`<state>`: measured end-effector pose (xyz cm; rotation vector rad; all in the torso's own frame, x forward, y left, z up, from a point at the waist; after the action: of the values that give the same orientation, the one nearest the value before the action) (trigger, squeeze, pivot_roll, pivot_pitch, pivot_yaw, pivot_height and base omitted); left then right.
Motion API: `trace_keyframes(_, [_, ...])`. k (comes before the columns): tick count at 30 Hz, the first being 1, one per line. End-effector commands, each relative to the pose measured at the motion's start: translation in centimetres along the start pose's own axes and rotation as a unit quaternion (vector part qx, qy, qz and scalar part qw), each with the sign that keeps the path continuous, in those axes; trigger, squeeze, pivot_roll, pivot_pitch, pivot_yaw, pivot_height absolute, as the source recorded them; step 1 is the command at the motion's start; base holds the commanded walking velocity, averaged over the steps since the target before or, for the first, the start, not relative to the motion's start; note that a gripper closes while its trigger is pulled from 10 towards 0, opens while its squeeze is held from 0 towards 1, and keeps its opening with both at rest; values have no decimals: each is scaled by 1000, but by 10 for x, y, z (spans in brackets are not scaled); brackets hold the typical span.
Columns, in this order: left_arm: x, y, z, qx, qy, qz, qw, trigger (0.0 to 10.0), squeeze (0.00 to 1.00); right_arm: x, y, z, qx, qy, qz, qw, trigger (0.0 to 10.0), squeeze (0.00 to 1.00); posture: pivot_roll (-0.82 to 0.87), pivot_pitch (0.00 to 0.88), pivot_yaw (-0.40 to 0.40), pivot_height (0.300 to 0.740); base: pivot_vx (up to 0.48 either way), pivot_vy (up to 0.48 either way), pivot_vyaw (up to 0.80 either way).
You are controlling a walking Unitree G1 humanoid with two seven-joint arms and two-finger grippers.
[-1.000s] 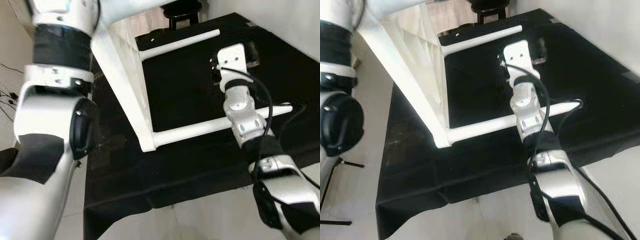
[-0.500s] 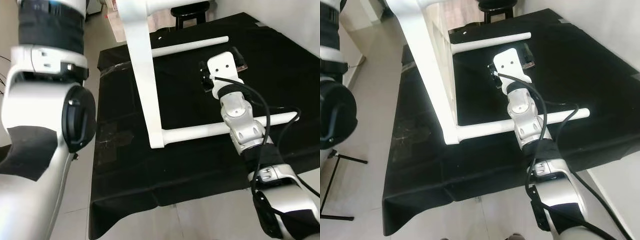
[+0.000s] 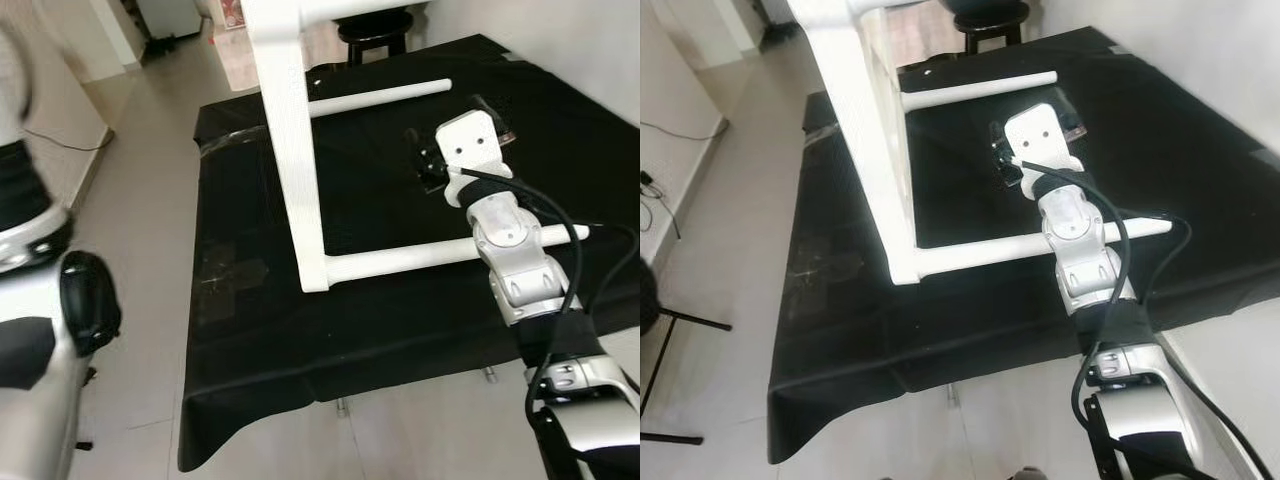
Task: Building children table
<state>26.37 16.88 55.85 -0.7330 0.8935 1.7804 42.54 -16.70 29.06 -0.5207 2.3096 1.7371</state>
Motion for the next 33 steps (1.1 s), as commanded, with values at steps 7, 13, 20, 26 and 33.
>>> trace_keyframes(7, [73,-47,1,12,77,140,987,10000,0,5,10,5,26,35,-24,999,10000,0,-62,35,87,740,0,0,0])
trace_keyframes(13, [199,-102,-63,122,146,331,924,10000,0,21,11,2,131,87,-30,987,10000,0,-68,33,78,740,0,0,0])
trace_keyframes(20, [248,-112,-136,274,173,395,860,10000,0,34,5,-3,218,131,-22,967,10000,0,-81,31,85,740,0,0,0])
trace_keyframes(26, [257,-115,-163,311,157,411,842,10000,0,37,6,0,214,142,-21,966,10000,0,-92,30,90,740,0,0,0])
trace_keyframes(33, [282,-111,-214,359,121,466,800,10000,0,54,-14,39,151,194,7,969,10000,0,-104,25,86,740,0,-300,0])
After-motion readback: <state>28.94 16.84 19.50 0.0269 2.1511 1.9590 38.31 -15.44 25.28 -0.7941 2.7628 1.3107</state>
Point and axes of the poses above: a point about 5 cm out from each wrist's last joint towards the gripper, its own x axis pointing back from the gripper into the wrist, its own y axis along the axis of the wrist's last joint, z = x × y, the point moved 6 cm from there along -x, pointing out of the wrist towards the gripper, and after that the axes turned 15 degrees about -x, right-handed, at the moved point
